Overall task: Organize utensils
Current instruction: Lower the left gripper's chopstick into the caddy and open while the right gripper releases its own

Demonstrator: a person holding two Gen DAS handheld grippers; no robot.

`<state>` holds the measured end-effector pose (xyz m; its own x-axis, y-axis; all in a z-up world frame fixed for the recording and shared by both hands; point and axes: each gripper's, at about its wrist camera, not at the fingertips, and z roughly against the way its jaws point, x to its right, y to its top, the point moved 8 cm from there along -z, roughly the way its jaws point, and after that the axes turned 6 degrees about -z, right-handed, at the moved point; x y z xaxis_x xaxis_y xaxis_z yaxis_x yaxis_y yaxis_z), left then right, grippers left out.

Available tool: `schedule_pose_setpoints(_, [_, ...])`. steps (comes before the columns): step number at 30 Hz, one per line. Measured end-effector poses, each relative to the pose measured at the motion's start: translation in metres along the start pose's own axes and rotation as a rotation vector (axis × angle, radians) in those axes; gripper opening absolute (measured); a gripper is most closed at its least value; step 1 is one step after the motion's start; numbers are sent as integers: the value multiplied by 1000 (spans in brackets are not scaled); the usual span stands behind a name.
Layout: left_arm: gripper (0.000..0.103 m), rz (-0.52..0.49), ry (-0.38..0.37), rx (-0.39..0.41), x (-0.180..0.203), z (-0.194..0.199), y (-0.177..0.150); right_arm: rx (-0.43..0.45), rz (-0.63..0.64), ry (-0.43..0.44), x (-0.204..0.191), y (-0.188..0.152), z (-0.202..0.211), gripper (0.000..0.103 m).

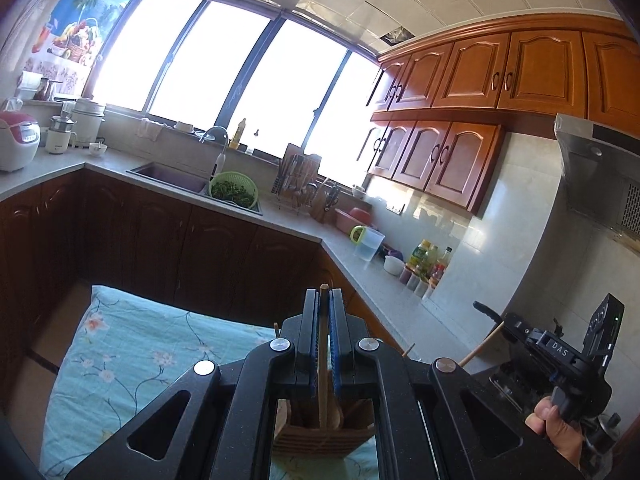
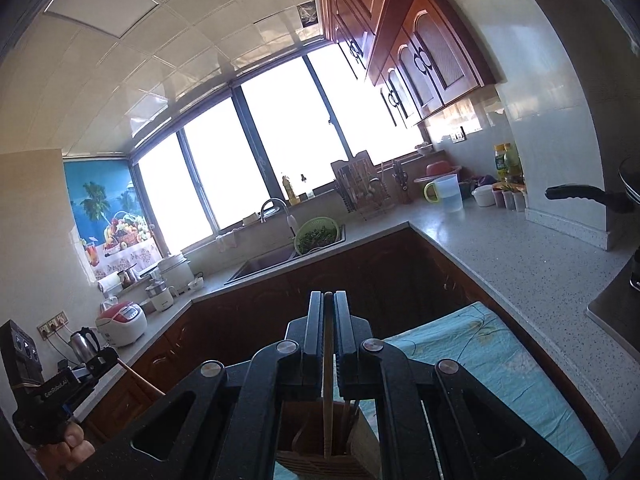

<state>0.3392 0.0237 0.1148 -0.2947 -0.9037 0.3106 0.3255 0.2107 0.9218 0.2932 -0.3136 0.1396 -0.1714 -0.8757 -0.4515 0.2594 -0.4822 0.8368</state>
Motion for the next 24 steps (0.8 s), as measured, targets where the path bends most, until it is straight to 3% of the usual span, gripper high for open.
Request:
schedule_pose_setpoints(10, [3,-1,59,-29,-12,-58,-40,-12,49,-57,14,-40,-39,4])
schedule_pose_setpoints(18, [3,1,83,-107,-12,-104,-71,-115,20,-72,31,-81,-70,5])
schedule_pose_setpoints(24, [4,-22,83,-138,-13,-124,-70,-126,-17,-85,44,-83,-73,5])
